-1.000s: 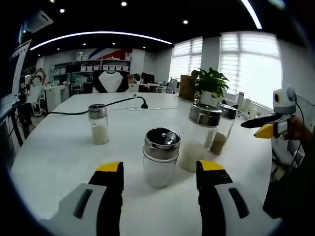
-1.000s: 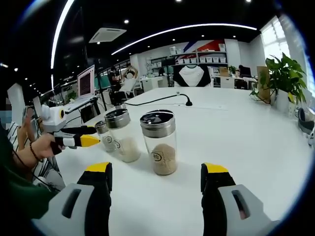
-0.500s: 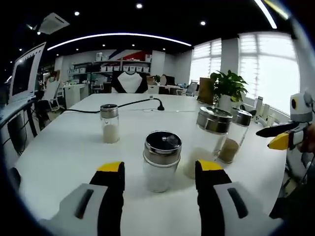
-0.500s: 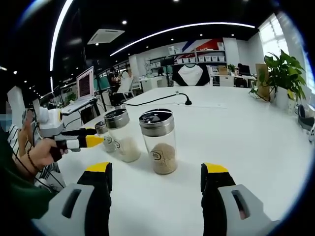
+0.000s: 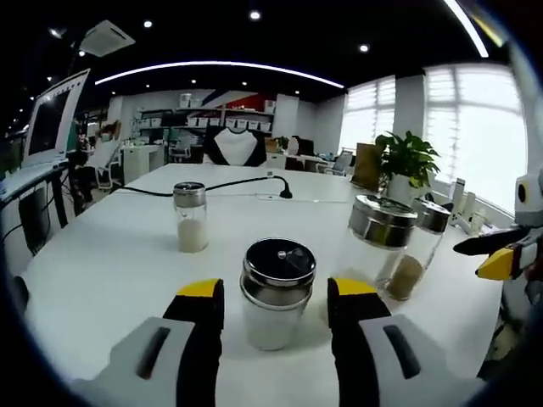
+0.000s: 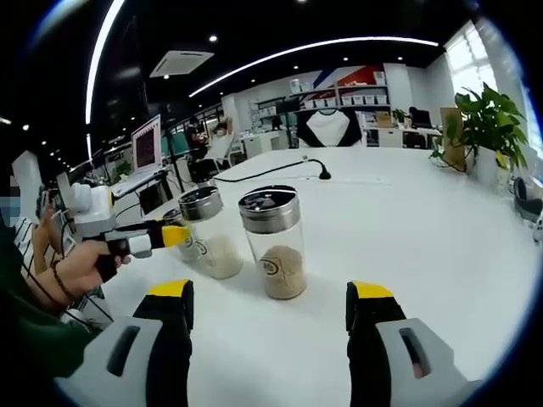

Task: Rotate the seasoning bottle until the label or dispensing opening points toward the visible target arrow and the bottle remains upright within the marked orientation range

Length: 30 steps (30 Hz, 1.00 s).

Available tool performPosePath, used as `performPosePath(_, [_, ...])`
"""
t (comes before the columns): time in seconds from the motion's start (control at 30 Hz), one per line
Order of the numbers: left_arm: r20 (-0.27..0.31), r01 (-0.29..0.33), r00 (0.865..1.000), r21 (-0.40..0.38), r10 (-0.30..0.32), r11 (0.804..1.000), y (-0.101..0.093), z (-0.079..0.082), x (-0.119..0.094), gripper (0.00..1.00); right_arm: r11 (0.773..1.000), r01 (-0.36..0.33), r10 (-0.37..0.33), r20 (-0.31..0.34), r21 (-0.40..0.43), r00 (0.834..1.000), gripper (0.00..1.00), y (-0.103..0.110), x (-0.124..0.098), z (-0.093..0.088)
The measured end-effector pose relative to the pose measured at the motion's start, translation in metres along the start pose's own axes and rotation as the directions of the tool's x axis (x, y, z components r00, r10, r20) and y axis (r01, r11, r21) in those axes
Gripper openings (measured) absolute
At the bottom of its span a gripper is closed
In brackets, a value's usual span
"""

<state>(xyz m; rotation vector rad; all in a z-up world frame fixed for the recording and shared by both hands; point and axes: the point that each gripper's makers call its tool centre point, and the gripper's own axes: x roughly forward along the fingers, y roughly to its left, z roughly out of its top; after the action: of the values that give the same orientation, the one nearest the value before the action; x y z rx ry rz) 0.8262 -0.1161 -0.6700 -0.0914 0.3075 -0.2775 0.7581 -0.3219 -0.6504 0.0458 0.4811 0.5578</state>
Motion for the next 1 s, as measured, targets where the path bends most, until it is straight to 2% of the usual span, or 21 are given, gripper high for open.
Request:
performPosePath(0.1, [0.002,-0.021,1.000,0.042,0.021,0.999,0.0025,0.0011,0.0007,0.46,1.000,0.001,-0.001,-0.001,-0.004,1.000,0.74,-0.0009,-0.0001,-0.0001])
performPosePath(0.17, [0.011,-0.013,1.000,0.055,0.013,0.998,0.0016,0.0030,0.0012,0.39,1.000,0.002,-0.002,0.002,-0.003,1.000,0.74,-0.0017,-0.0006,0.0006])
performPosePath(0.2, [0.008,0.011,1.000,0.048,-0.012,0.999,-0.0030,0.0027,0.0020,0.36,1.000,0.004,-0.004,0.002,-0.002,1.000,0.74,-0.0022,-0.0009,0.0006])
performPosePath(0.23, [0.015,-0.021,1.000,0.050,0.020,0.999,0.0026,0.0042,0.0015,0.36,1.000,0.006,-0.006,0.001,-0.001,1.000,0.74,-0.0026,-0.0010,0.0005])
performPosePath(1.0, [0.019,0.043,0.999,0.069,-0.045,0.997,-0.0015,0.0031,0.0025,0.35,1.000,0.001,-0.001,-0.003,-0.003,1.000,0.74,-0.0024,0.0019,0.0010])
